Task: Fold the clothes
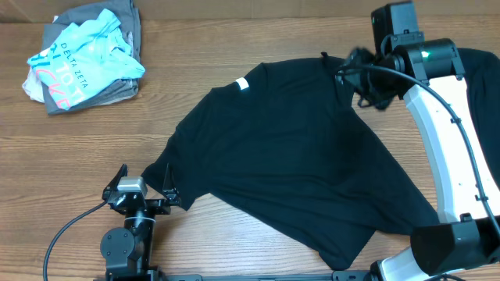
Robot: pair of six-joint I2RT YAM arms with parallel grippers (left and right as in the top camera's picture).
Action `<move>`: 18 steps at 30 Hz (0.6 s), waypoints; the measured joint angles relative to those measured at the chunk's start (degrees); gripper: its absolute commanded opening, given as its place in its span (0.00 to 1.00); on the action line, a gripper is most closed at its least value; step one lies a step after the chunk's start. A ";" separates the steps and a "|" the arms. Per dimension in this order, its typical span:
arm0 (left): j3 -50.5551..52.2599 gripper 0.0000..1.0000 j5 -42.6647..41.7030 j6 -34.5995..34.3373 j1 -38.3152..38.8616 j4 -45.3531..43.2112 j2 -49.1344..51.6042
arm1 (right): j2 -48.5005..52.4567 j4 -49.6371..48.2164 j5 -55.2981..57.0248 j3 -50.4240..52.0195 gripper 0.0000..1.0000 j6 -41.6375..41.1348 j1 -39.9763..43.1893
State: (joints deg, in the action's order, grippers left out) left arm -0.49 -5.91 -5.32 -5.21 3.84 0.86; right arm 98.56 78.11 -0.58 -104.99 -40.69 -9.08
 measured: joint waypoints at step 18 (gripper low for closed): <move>0.00 1.00 0.00 0.00 0.00 0.00 0.00 | -23.58 19.06 8.15 7.80 0.82 -17.66 -20.28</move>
State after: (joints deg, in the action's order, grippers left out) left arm -0.49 -5.91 -5.32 -5.21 3.84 0.86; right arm 74.98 97.17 7.57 -97.19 -58.35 -29.36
